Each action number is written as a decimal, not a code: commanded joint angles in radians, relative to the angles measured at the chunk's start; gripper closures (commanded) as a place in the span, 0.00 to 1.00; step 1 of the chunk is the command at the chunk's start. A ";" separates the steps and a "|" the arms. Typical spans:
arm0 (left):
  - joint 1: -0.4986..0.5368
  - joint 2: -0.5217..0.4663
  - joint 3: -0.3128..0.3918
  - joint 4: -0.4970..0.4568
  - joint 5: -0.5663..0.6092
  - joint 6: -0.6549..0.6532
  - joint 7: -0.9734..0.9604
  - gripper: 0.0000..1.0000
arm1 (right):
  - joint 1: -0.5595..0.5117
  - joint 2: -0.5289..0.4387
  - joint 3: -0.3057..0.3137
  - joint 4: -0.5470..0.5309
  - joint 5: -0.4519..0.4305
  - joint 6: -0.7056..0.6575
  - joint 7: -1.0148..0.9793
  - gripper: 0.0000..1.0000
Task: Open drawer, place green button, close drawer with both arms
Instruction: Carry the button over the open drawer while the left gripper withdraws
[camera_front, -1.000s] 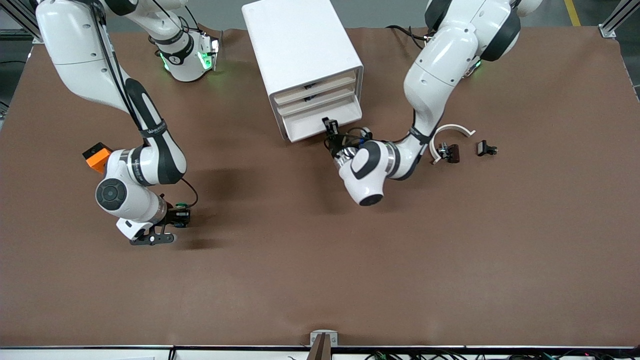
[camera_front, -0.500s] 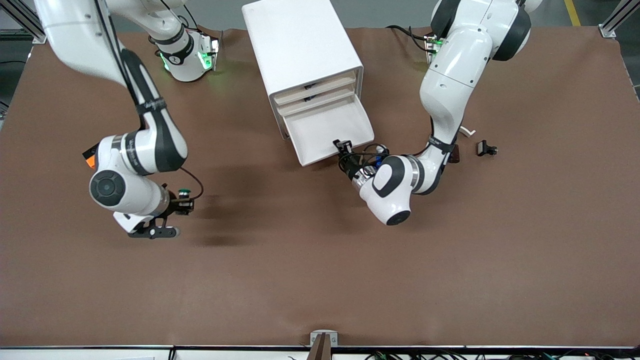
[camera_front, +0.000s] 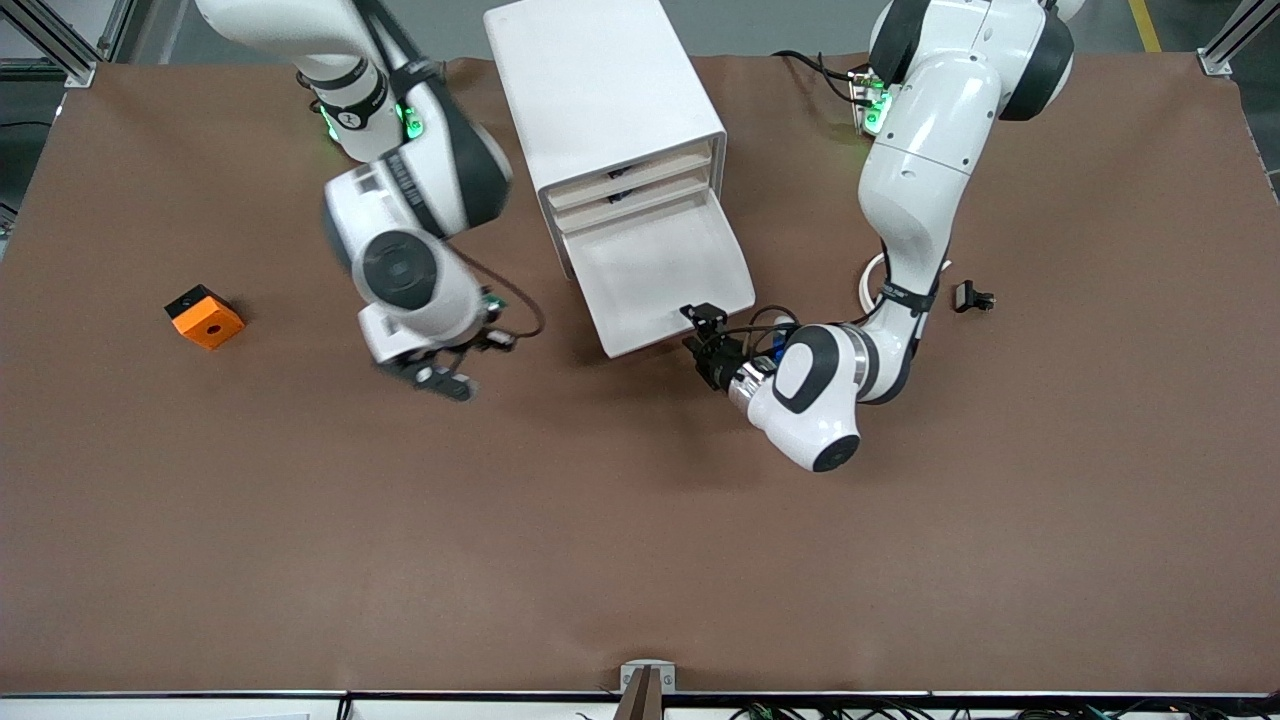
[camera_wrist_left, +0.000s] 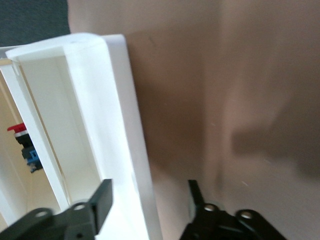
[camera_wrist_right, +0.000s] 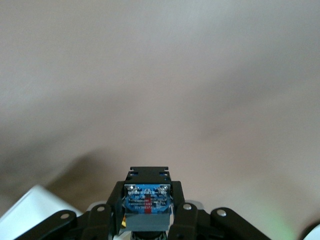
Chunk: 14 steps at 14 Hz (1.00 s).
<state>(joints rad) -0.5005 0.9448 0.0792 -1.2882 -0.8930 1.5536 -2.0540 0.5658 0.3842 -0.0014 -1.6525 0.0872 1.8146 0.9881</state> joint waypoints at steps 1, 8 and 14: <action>0.005 -0.026 0.066 0.043 0.016 -0.007 0.009 0.00 | 0.097 0.012 -0.016 0.022 0.097 0.058 0.253 0.91; 0.007 -0.136 0.309 0.084 0.025 -0.024 0.369 0.00 | 0.276 0.145 -0.016 0.025 0.102 0.328 0.806 0.89; -0.026 -0.277 0.307 0.067 0.411 -0.041 0.895 0.00 | 0.322 0.199 -0.016 0.037 0.098 0.350 0.873 0.75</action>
<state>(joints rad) -0.5088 0.7180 0.3891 -1.1900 -0.5680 1.5168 -1.2922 0.8738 0.5746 -0.0034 -1.6459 0.1646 2.1734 1.8424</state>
